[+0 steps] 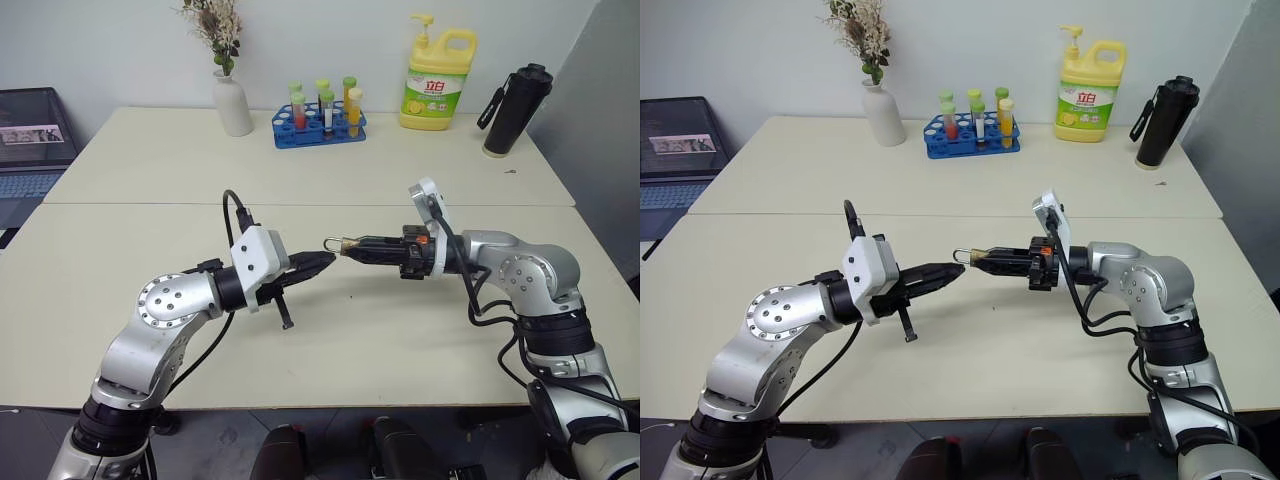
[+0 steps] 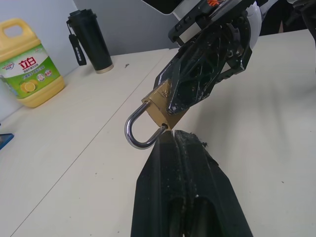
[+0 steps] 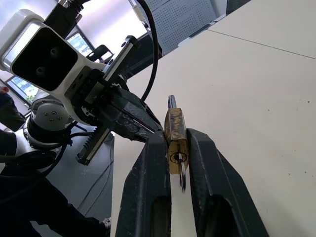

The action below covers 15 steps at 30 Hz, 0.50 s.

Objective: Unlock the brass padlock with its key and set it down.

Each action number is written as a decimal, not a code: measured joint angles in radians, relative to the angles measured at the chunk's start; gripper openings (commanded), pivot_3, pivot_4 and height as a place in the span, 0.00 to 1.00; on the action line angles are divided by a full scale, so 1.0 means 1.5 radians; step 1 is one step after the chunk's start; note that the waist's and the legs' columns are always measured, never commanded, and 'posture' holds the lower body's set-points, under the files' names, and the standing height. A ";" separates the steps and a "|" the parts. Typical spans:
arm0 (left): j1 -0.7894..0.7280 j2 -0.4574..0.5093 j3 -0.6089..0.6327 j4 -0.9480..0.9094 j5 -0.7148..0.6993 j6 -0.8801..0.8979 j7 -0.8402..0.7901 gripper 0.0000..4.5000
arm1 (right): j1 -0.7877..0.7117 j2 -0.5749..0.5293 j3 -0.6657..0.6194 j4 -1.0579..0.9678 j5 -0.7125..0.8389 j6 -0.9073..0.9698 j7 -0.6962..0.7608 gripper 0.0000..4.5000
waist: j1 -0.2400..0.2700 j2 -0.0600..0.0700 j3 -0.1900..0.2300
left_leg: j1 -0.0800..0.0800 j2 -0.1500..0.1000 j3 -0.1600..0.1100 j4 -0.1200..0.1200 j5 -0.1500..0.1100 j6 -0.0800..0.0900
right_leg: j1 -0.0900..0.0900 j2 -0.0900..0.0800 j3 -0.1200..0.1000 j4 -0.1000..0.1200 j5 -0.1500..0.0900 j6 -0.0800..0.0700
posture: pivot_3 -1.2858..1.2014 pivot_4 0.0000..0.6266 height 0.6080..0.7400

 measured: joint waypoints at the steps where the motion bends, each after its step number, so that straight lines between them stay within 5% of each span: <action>1: 0.000 0.000 0.001 0.000 -0.001 0.000 -0.001 0.00 | 0.000 0.000 0.000 0.000 0.000 0.000 0.000 0.03 | 0.000 0.000 0.000 | 0.000 0.000 0.000 0.000 0.000 0.000 | 0.000 0.000 0.000 0.000 0.000 0.000 | 0.52 0.24 1.00; 6: 0.000 0.000 0.017 -0.002 -0.015 0.004 0.000 0.00 | 0.000 0.000 0.000 0.000 0.000 0.000 0.001 0.03 | 0.000 0.000 0.000 | 0.000 0.000 0.000 0.000 0.000 0.000 | 0.000 0.000 0.000 0.000 0.000 0.000 | 0.52 0.24 1.00; 15: -0.097 -0.012 0.110 0.002 -0.175 0.106 0.035 0.00 | 0.000 -0.001 0.001 0.000 0.000 0.000 0.003 0.03 | 0.000 0.000 0.000 | 0.000 0.000 0.000 0.000 0.000 0.000 | 0.000 0.000 0.000 0.000 0.000 0.000 | 0.52 0.24 1.00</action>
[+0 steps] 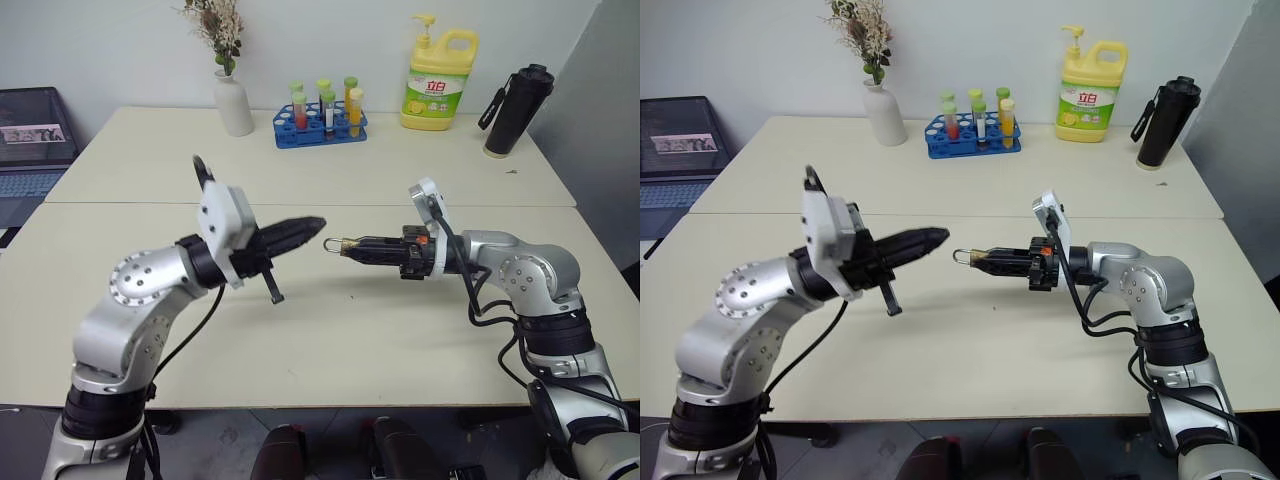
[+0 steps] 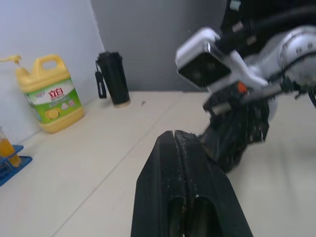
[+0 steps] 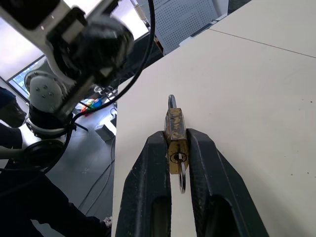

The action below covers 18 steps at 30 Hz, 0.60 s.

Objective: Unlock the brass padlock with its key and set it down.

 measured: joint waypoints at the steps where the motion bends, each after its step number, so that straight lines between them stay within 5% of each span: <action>1: -0.020 -0.005 0.004 0.012 -0.002 0.003 0.009 0.00 | 0.000 0.000 0.000 0.000 0.000 0.000 0.000 0.03 | 0.000 0.000 0.000 | 0.000 0.000 0.000 0.000 0.000 0.000 | 0.000 0.000 0.000 0.000 0.000 0.000 | 0.52 0.24 1.00; 10: -0.112 -0.004 -0.098 0.196 0.142 -0.114 -0.061 0.00 | 0.000 0.002 0.001 -0.001 0.000 0.000 0.003 0.03 | 0.001 0.000 0.000 | 0.000 0.000 0.000 0.000 0.000 0.000 | 0.000 0.002 0.000 -0.001 0.001 -0.002 | 0.52 0.24 1.00; 18: -0.135 0.003 -0.140 0.275 0.163 -0.160 -0.183 0.00 | 0.000 0.002 0.001 -0.004 0.000 0.000 0.003 0.03 | 0.000 0.000 0.000 | 0.000 0.000 0.000 0.000 0.000 0.000 | 0.000 0.003 0.000 -0.002 0.001 -0.003 | 0.52 0.24 1.00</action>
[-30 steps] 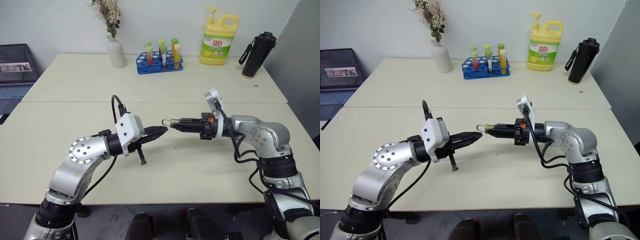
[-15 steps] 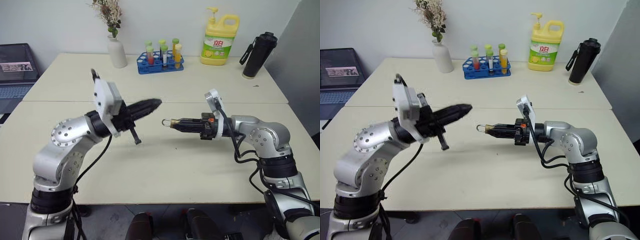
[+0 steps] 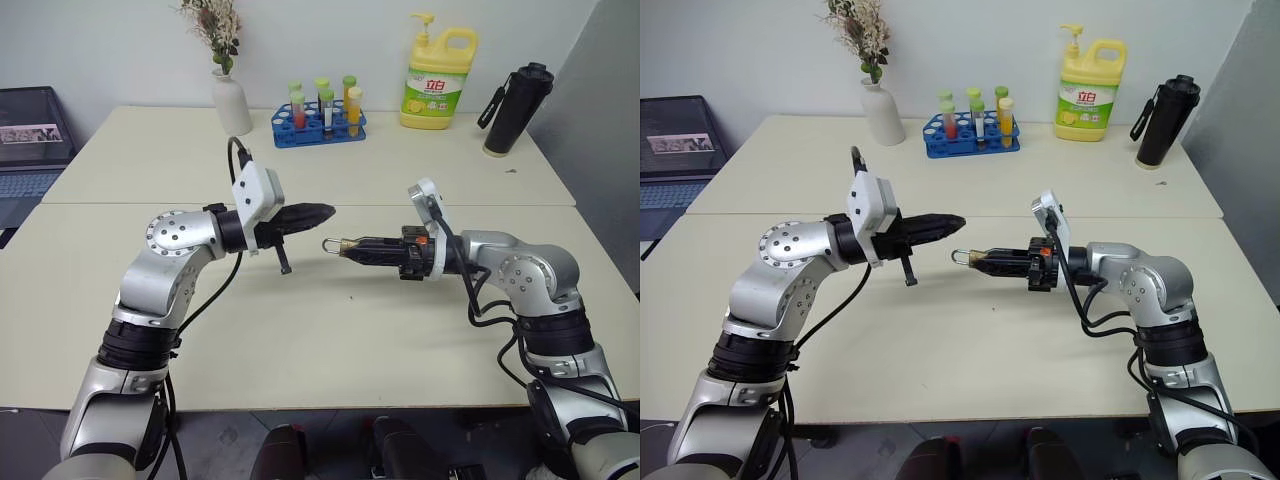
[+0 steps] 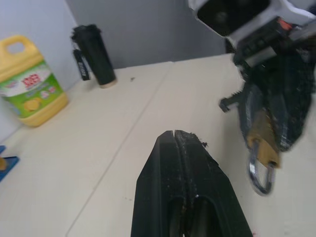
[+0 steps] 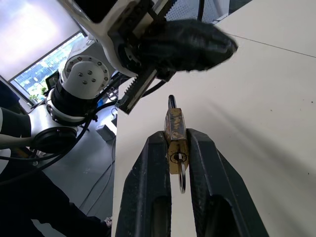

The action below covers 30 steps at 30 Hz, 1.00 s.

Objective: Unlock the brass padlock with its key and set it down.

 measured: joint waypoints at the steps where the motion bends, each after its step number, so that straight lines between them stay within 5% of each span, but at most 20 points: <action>1: 0.000 0.009 -0.004 0.000 0.000 0.001 -0.019 0.00 | 0.000 0.000 0.000 -0.002 0.000 0.000 0.000 0.03 | 0.000 0.000 0.000 | 0.000 0.000 0.000 0.000 0.000 0.000 | 0.000 0.000 0.000 0.000 0.000 0.000 | 0.52 0.24 1.00; 30: 0.057 0.014 0.006 -0.052 -0.047 0.075 -0.085 0.00 | 0.001 -0.008 0.000 -0.009 0.011 0.006 0.007 0.03 | 0.000 0.000 0.000 | 0.000 0.000 0.000 0.000 0.000 0.000 | 0.000 0.000 0.000 -0.001 0.000 0.000 | 0.52 0.24 1.00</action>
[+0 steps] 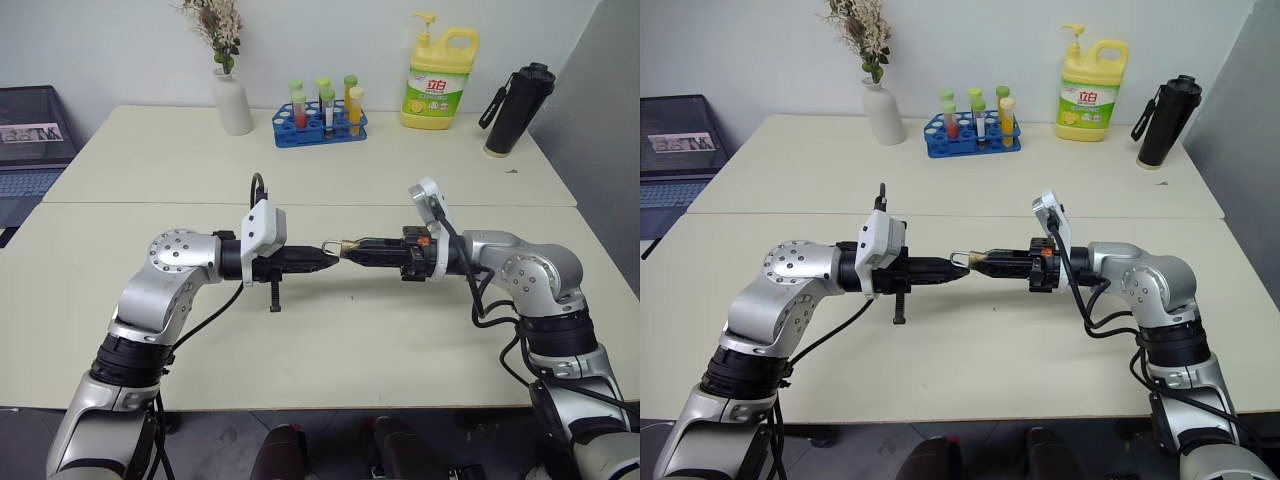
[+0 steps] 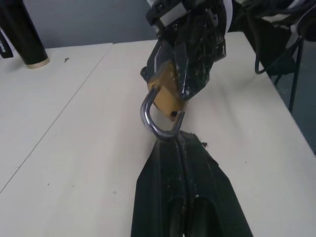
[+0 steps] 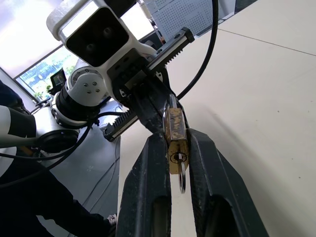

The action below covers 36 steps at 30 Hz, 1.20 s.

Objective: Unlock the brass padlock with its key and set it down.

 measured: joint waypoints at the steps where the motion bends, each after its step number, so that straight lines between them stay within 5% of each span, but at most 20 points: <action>1: 0.000 0.000 0.005 -0.005 -0.005 0.009 0.003 0.00 | 0.000 0.000 0.000 0.000 0.000 0.000 0.000 0.03 | 0.000 0.000 0.000 | 0.000 0.000 0.000 0.000 0.000 0.000 | 0.000 0.000 0.000 0.000 0.000 0.000 | 0.52 0.24 1.00; 36: 0.012 0.022 0.080 -0.107 -0.141 0.159 0.073 0.00 | 0.000 -0.009 0.011 0.002 -0.001 0.000 0.017 0.03 | 0.000 0.000 0.000 | 0.000 0.000 0.000 0.000 0.000 0.000 | 0.000 0.000 0.000 0.000 0.000 0.000 | 0.52 0.24 1.00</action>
